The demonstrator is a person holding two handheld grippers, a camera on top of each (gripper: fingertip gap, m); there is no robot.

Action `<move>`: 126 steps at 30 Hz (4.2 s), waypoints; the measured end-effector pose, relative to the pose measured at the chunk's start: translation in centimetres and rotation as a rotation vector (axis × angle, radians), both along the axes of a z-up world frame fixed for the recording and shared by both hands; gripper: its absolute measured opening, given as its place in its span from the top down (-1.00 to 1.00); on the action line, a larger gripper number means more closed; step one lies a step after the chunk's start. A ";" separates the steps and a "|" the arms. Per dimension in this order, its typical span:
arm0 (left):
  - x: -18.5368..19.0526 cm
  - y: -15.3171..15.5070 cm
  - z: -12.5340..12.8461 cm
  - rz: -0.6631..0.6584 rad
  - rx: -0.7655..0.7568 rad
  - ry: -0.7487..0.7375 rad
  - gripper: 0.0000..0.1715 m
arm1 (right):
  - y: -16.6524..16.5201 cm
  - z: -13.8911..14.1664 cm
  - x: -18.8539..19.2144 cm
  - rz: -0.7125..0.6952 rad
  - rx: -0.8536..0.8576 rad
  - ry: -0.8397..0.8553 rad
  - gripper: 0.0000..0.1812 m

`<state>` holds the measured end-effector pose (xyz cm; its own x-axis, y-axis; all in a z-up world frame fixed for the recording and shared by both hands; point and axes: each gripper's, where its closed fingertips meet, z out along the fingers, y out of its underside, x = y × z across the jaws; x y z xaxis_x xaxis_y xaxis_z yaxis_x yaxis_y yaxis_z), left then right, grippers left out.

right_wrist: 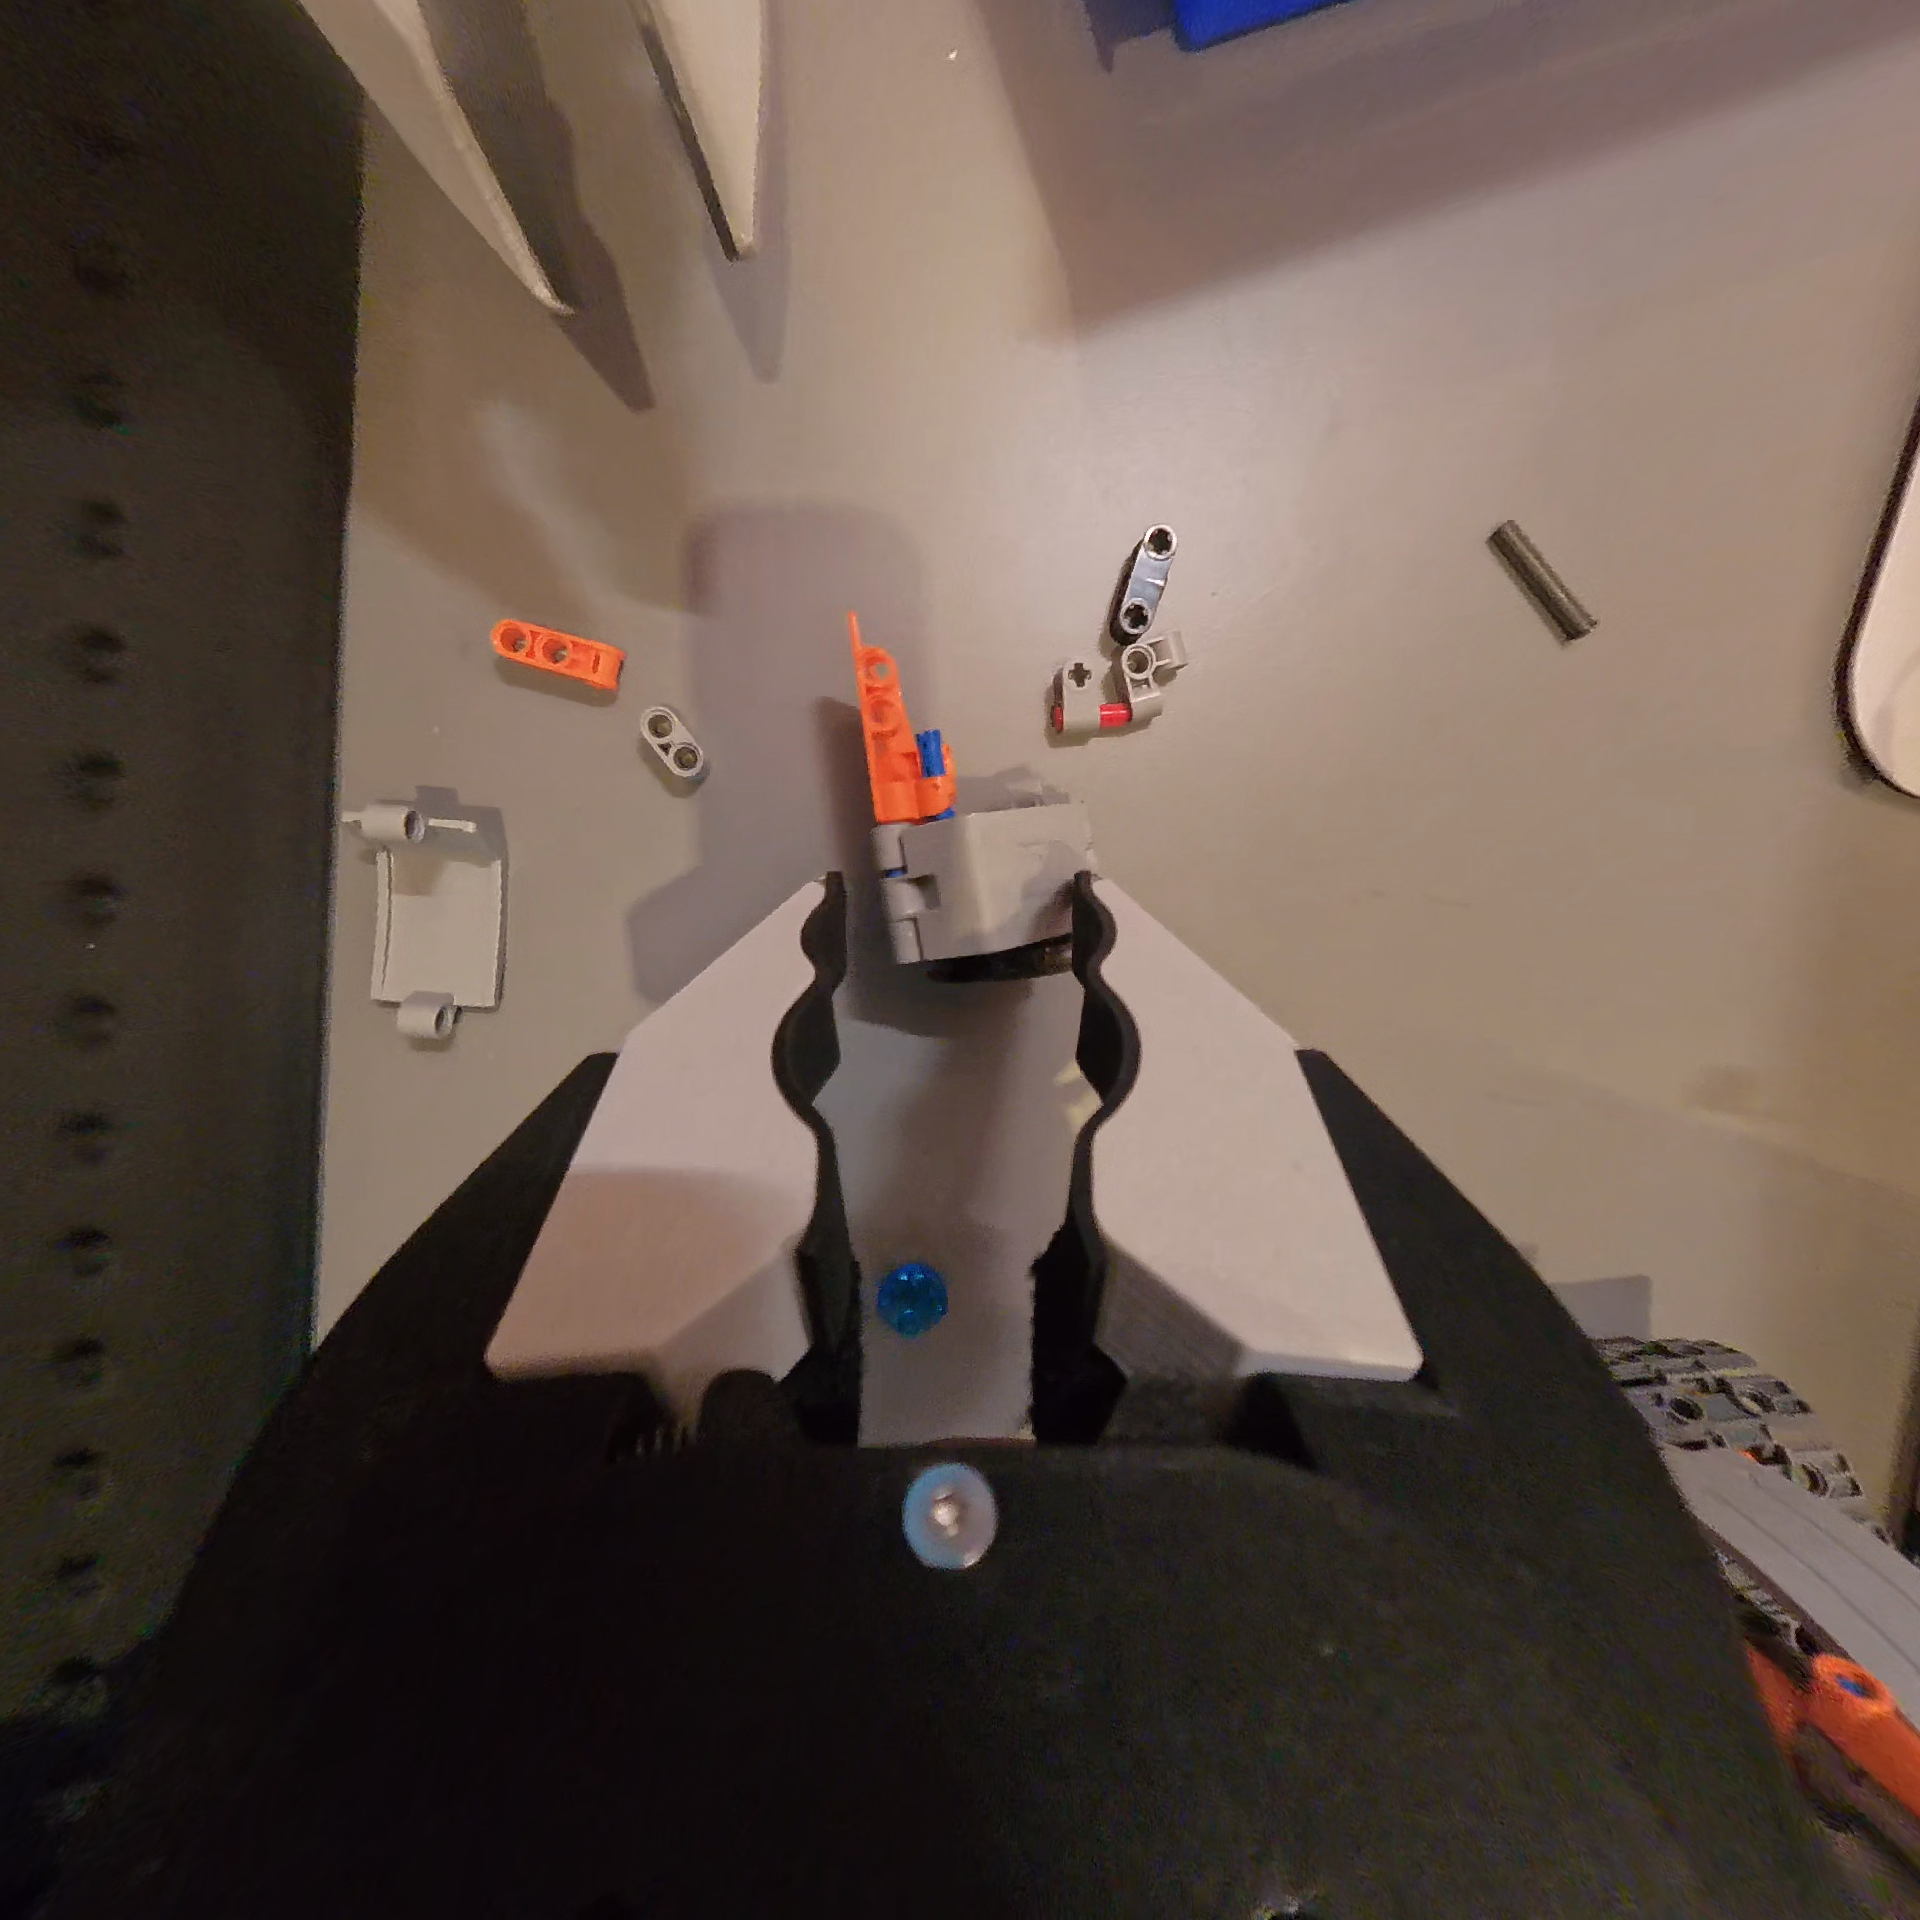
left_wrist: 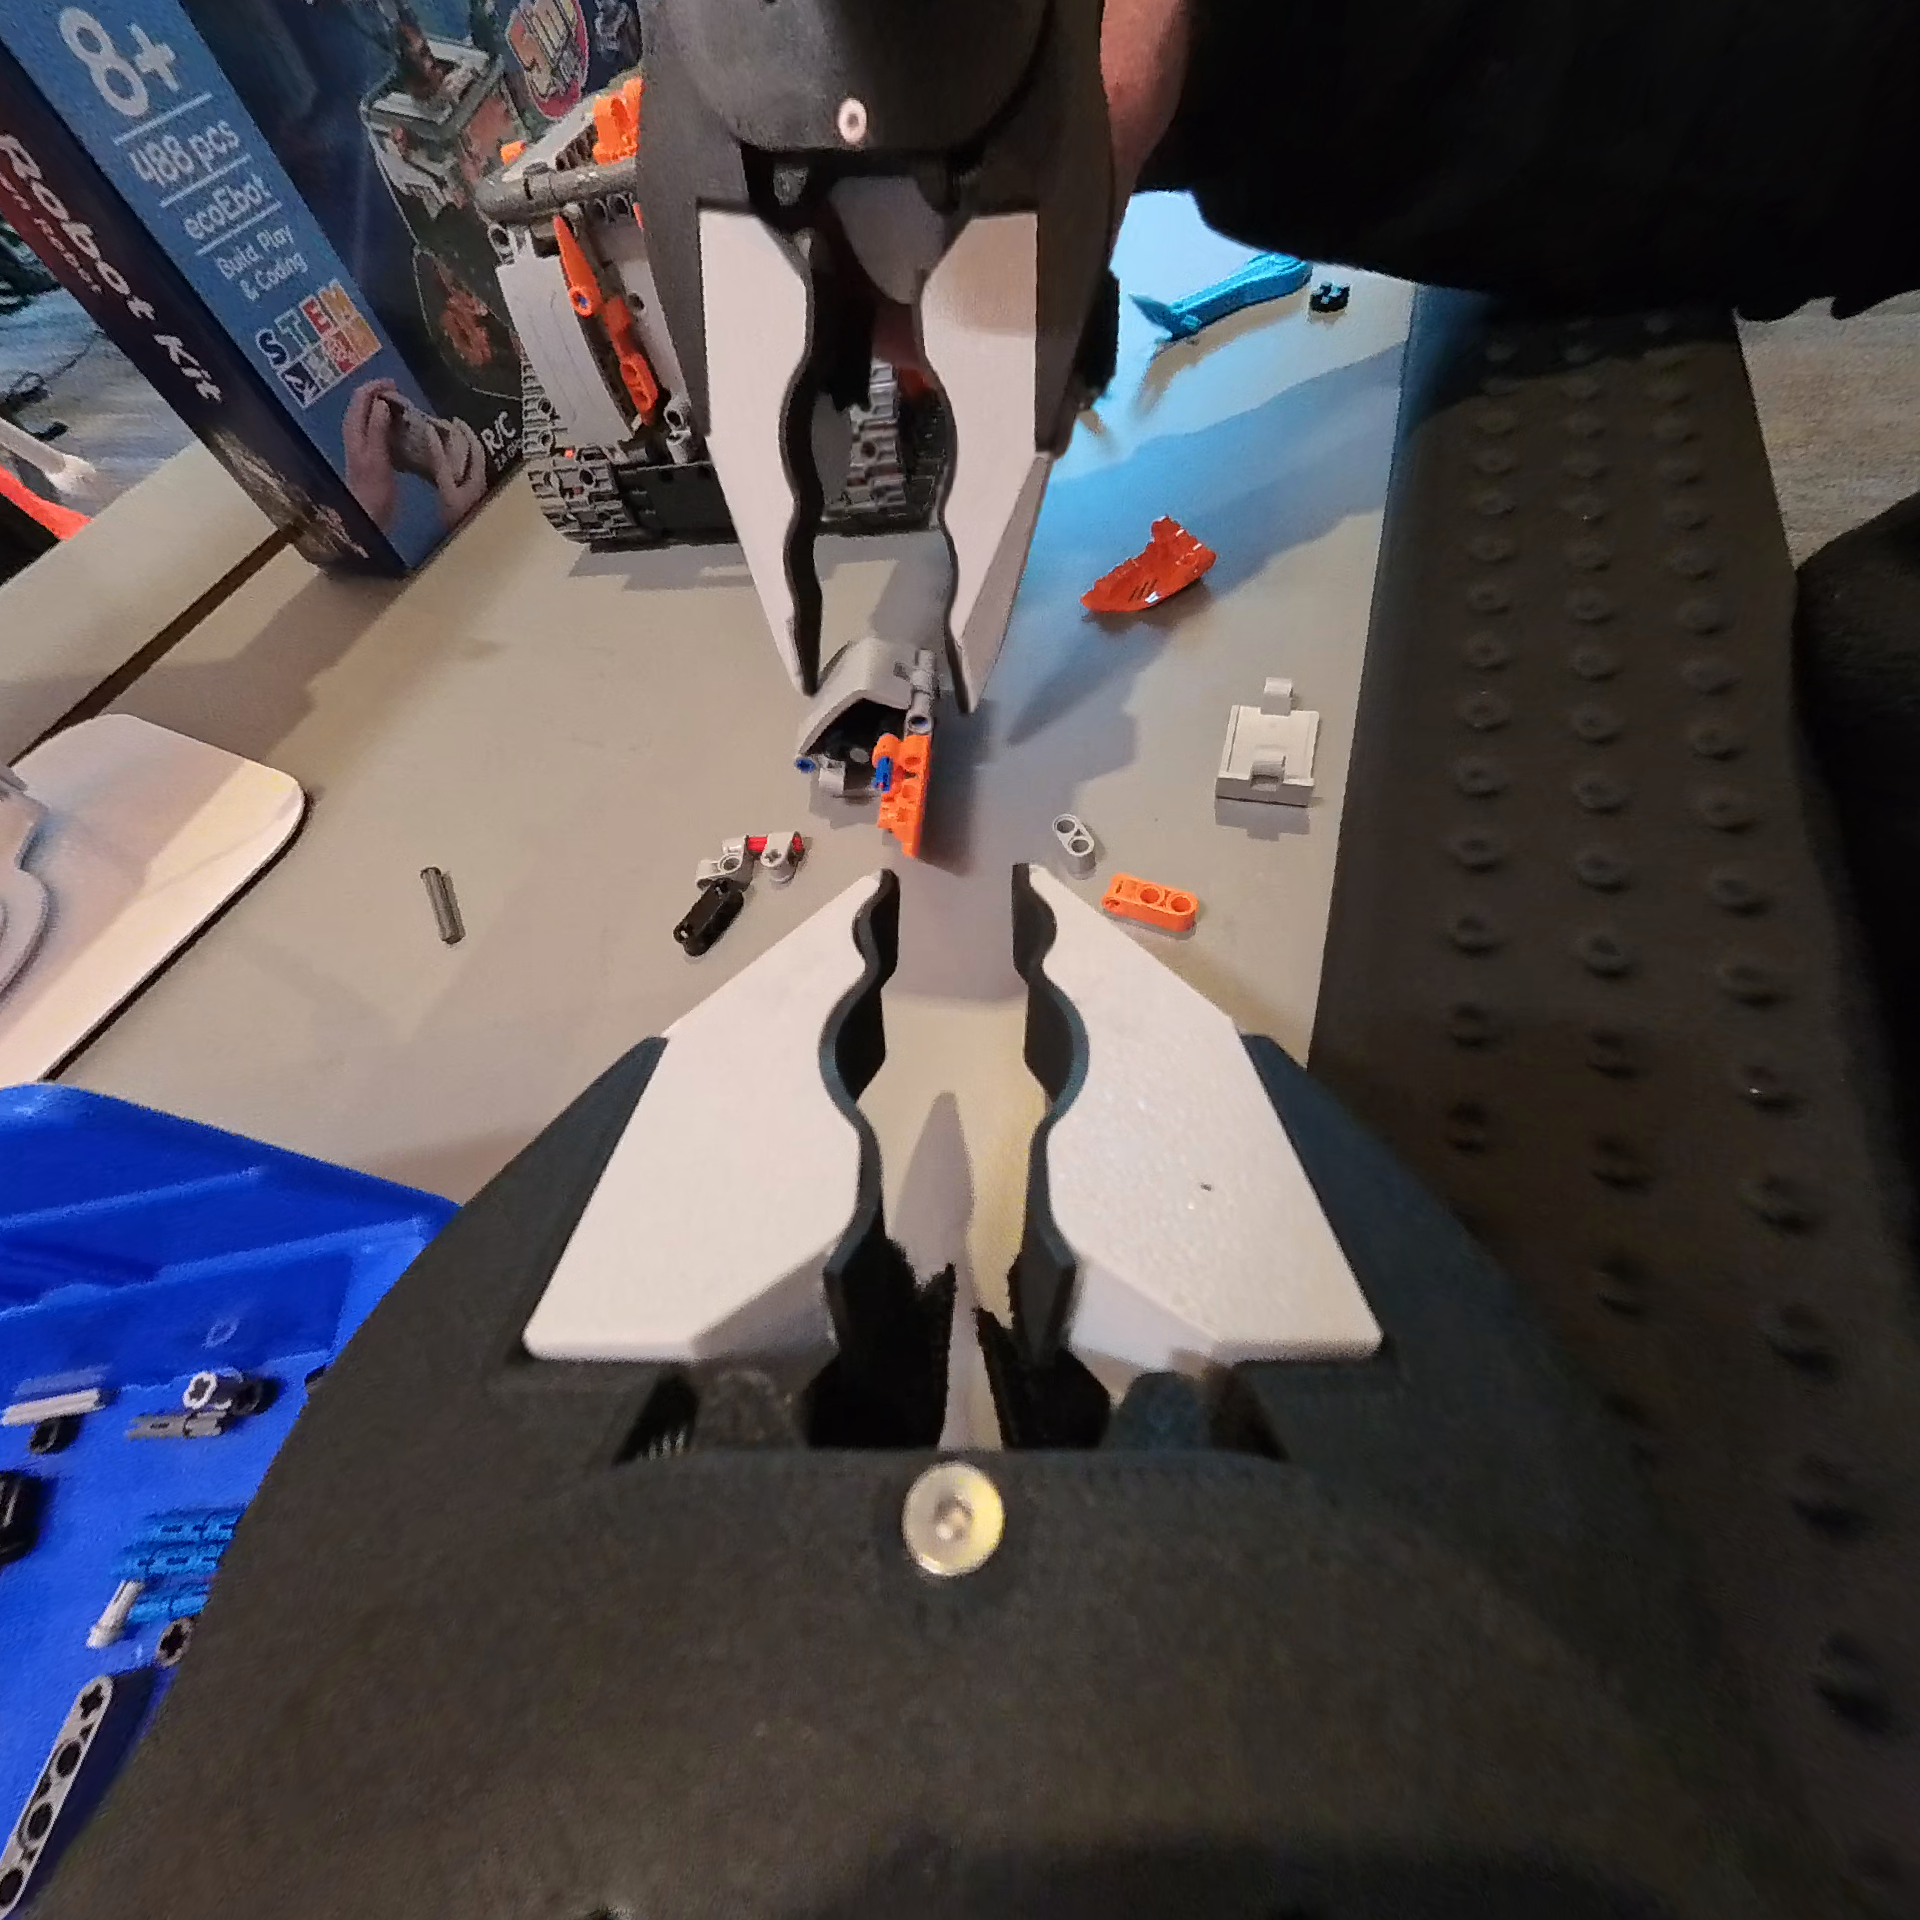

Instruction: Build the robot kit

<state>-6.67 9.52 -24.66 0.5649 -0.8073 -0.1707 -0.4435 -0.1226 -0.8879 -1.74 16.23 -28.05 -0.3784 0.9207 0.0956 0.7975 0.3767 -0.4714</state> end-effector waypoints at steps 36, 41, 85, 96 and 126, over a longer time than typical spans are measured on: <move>-31.6 0.9 -5.0 0.368 -0.953 1.146 0.36 | -1.1 -1.8 -0.6 -0.012 -0.039 0.001 0.51; -31.6 0.4 -5.3 0.329 -0.990 1.167 0.57 | -1.0 -1.8 -0.6 -0.011 -0.044 0.007 0.51; -1.7 -0.2 -3.9 -0.057 -0.155 0.639 0.58 | 4.2 13.2 9.0 -0.292 -0.055 0.515 0.53; -2.9 -0.2 -4.6 0.017 -0.179 0.521 0.39 | 6.4 7.2 18.6 -0.623 0.006 0.378 0.50; -13.5 0.8 -2.9 0.367 -0.103 0.356 0.62 | 7.4 -1.6 21.5 -0.895 -0.053 0.133 0.42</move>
<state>-20.20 10.30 -27.60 0.7352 -0.5896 -0.3344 -0.6275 -0.4054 -0.6648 19.80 23.61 -29.62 0.4923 0.8697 0.0362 0.7192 -0.3830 -0.5797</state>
